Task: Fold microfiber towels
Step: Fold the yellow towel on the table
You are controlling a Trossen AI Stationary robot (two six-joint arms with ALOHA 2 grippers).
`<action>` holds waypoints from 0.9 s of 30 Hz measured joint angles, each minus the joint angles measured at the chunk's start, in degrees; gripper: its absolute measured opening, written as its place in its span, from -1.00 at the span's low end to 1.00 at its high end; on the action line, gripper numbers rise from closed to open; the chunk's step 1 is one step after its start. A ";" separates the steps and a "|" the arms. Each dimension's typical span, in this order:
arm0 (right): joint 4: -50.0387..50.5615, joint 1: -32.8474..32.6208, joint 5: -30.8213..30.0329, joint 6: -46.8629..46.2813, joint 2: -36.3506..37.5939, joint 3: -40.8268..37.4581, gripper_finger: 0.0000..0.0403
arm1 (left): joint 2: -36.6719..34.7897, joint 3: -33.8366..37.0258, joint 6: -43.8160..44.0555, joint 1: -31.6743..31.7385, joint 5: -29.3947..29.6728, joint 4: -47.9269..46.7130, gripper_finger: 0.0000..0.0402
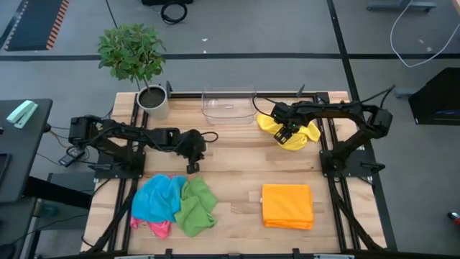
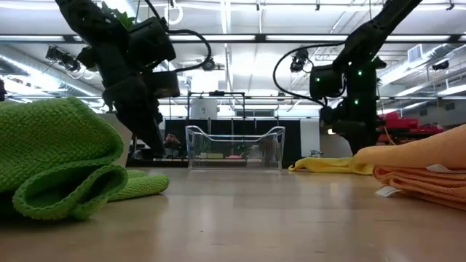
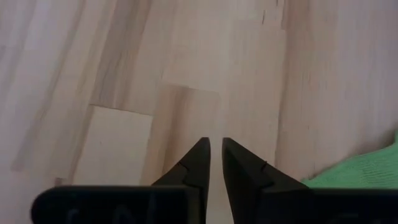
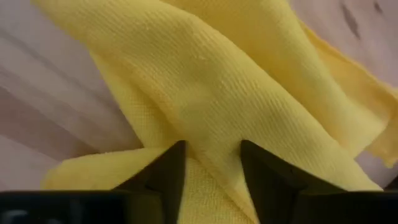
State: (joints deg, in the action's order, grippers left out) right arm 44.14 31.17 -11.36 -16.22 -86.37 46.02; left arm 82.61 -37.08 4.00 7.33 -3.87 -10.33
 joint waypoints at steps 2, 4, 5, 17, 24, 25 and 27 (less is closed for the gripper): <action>0.14 -0.85 -0.06 -0.79 1.01 -0.02 -0.44 | 0.00 0.00 1.72 -0.02 -1.87 0.04 -0.78; 0.28 -2.30 0.02 -1.68 3.02 -0.02 -0.75 | 0.00 0.00 5.25 -0.13 -4.25 0.48 -0.78; 0.37 -3.16 0.16 -1.86 4.25 -0.02 -0.87 | 0.00 0.00 7.49 -0.37 -5.30 1.18 -0.78; -5.54 -25.51 22.53 -21.40 19.53 -0.02 -0.98 | 0.04 -0.01 30.58 -21.00 11.13 20.38 -0.83; -11.62 -42.43 15.10 -29.49 16.34 -0.02 -0.99 | 4.46 -6.12 28.80 -33.53 32.49 24.43 -0.75; -11.90 -43.01 14.52 -30.38 15.59 -0.02 -0.99 | 5.90 -7.15 27.35 -34.12 33.36 24.41 -0.72; -12.69 -43.08 13.95 -31.67 14.36 -0.02 -0.99 | 9.75 -9.50 25.37 -34.56 34.00 23.89 -0.63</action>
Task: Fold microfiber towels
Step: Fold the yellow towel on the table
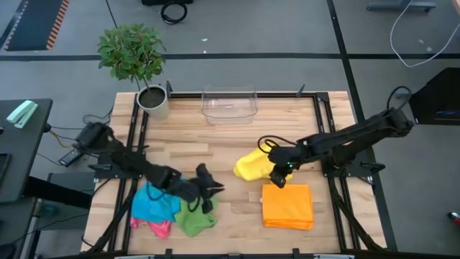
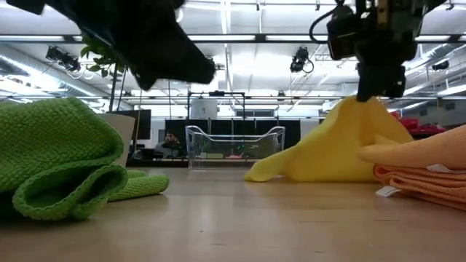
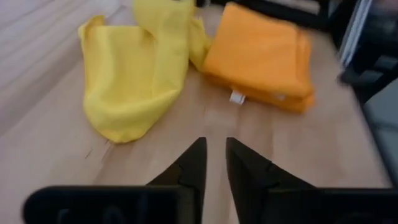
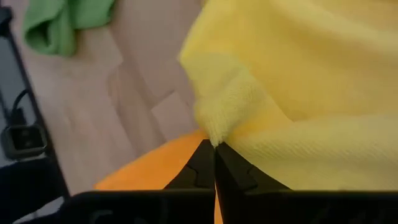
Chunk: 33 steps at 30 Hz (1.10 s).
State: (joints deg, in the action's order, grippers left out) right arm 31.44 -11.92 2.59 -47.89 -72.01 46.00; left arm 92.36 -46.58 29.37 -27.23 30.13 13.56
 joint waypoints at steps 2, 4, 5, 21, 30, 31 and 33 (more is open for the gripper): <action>-0.74 0.29 0.03 -0.84 -0.96 0.00 -0.99 | 4.19 -2.42 -1.99 0.12 0.10 -0.50 -0.52; -1.67 0.54 0.24 -1.02 -1.67 0.00 -0.99 | 8.29 -5.14 -5.77 0.75 0.21 -2.60 -0.40; -1.84 0.54 0.24 -1.45 -1.88 0.00 -0.99 | 10.23 -6.49 -7.99 1.20 0.12 -3.18 -0.34; -4.06 0.87 0.87 -12.99 -2.91 0.00 -0.99 | 16.83 -13.01 -42.78 18.42 -19.60 -13.06 -0.10; -4.12 0.89 0.37 -15.47 -2.89 0.02 -0.99 | 17.88 -12.99 -52.04 25.17 -36.57 -14.00 -0.12; -4.13 0.91 0.31 -15.70 -2.88 0.02 -0.99 | 18.55 -13.12 -52.71 25.14 -36.76 -12.96 -0.12; -4.22 0.91 0.22 -16.06 -2.88 0.02 -0.99 | 19.33 -13.12 -52.91 25.09 -36.76 -12.82 -0.12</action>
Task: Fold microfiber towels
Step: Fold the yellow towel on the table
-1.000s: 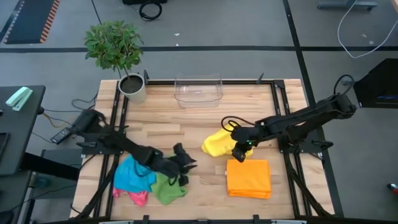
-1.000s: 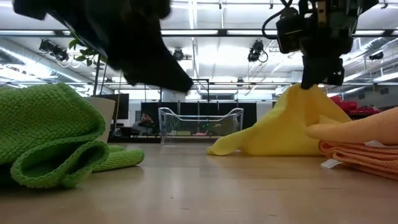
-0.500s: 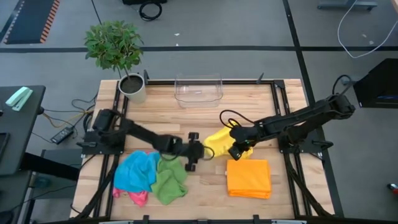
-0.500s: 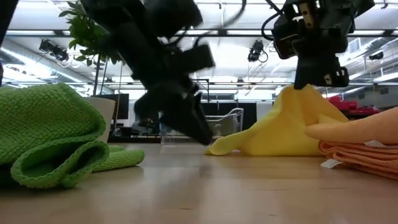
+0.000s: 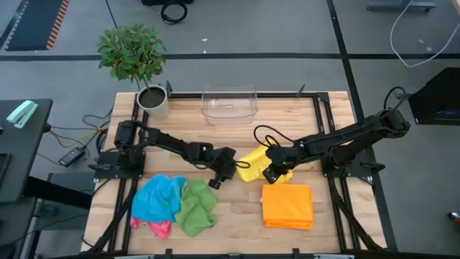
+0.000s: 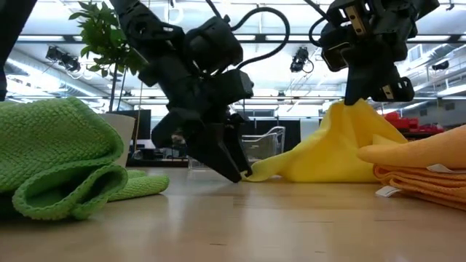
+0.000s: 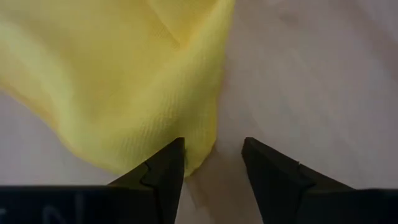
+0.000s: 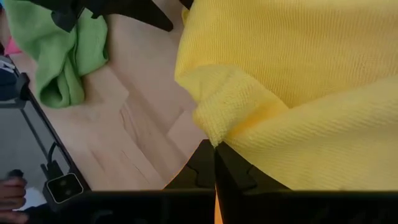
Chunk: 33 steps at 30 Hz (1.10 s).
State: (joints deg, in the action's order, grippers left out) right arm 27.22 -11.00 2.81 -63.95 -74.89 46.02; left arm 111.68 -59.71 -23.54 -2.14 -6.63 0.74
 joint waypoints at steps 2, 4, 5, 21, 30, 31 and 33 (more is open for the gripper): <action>0.08 0.00 0.00 -0.15 0.00 -0.01 -0.99 | 0.92 -0.16 0.38 0.08 -1.20 0.01 -0.12; 0.00 0.00 0.00 -0.17 0.00 0.00 -0.99 | 1.55 -0.19 0.52 0.15 -2.63 -0.16 -0.12; -0.08 0.00 0.00 -0.16 0.00 0.00 -0.99 | 1.64 -0.19 0.55 0.14 -2.66 -0.17 -0.13; 10.14 0.16 -0.56 9.52 6.31 0.00 -0.46 | 2.05 -0.15 9.50 1.07 -3.17 -2.44 -0.96; 26.23 -1.57 -9.84 29.75 5.50 0.00 -0.31 | 2.05 -0.11 14.15 -0.58 -2.92 -2.83 -0.97; 26.21 -1.57 -11.73 32.78 4.87 0.00 -0.31 | 2.05 -0.08 14.71 -0.62 -2.88 -2.83 -0.96; 26.31 -1.40 -14.49 37.61 3.82 0.00 -0.31 | 2.05 -0.08 16.15 -0.65 -2.96 -2.82 -0.95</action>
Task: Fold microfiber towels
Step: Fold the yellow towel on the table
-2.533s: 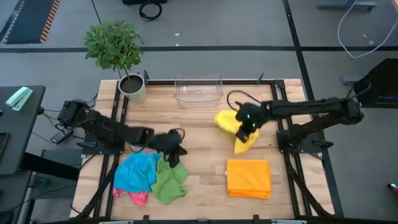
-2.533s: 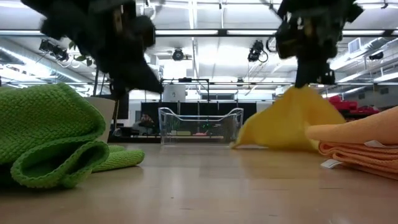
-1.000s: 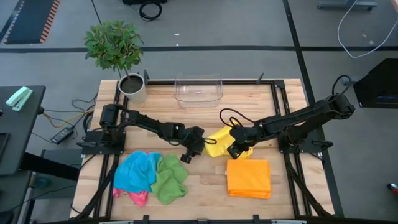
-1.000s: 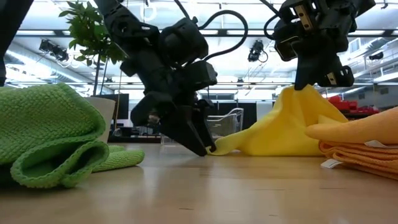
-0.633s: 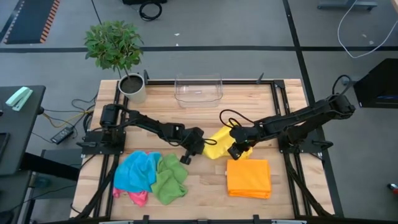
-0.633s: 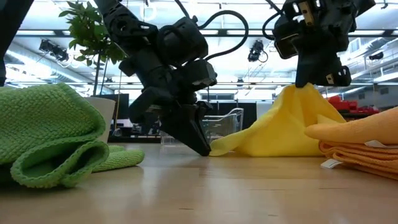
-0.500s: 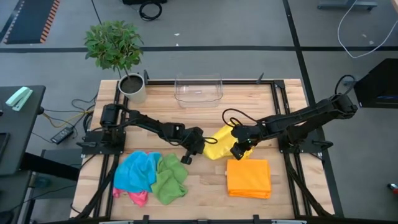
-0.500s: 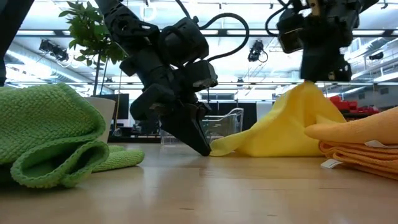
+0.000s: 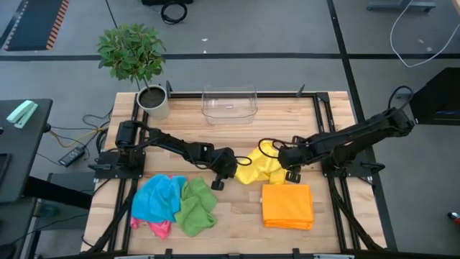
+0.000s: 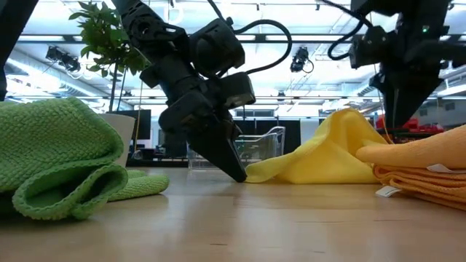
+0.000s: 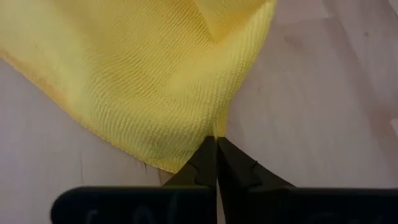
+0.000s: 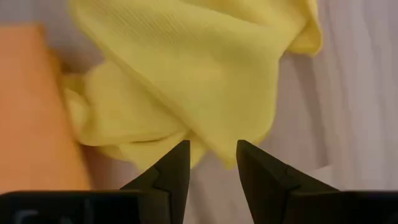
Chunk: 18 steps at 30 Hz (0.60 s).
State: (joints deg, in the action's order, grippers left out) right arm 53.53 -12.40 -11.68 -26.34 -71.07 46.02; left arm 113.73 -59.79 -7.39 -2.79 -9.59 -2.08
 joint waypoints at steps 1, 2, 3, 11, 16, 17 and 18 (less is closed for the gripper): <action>0.28 0.39 -0.27 1.39 -0.39 0.00 -0.31 | 0.00 0.02 0.96 0.00 -0.10 0.01 -0.96; 0.81 1.20 0.05 0.56 -0.67 0.00 -0.31 | 0.00 0.02 1.65 0.00 -0.16 0.01 -0.96; 1.77 2.60 1.38 -2.52 -0.96 0.00 -0.31 | 0.00 0.04 2.45 0.00 -0.20 0.03 -0.97; 0.00 19.23 13.65 -23.42 1.65 -4.72 -0.30 | 0.00 0.09 7.12 -0.27 -0.44 0.03 -0.96; -14.52 24.56 23.55 -28.30 3.55 -13.07 -0.30 | 0.00 0.10 8.71 -0.61 -0.52 0.03 -0.96; -15.96 25.12 23.25 -28.99 3.59 -14.63 -0.30 | 0.00 0.11 8.76 -0.67 -0.58 0.05 -0.94; -17.12 25.64 22.25 -29.55 3.59 -15.87 -0.30 | 0.00 0.11 9.20 -0.71 -0.72 0.03 -0.94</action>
State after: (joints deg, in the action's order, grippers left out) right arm 36.42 13.23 10.57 -55.89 -67.48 30.15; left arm 113.73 -59.68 1.81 -3.49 -10.32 -2.04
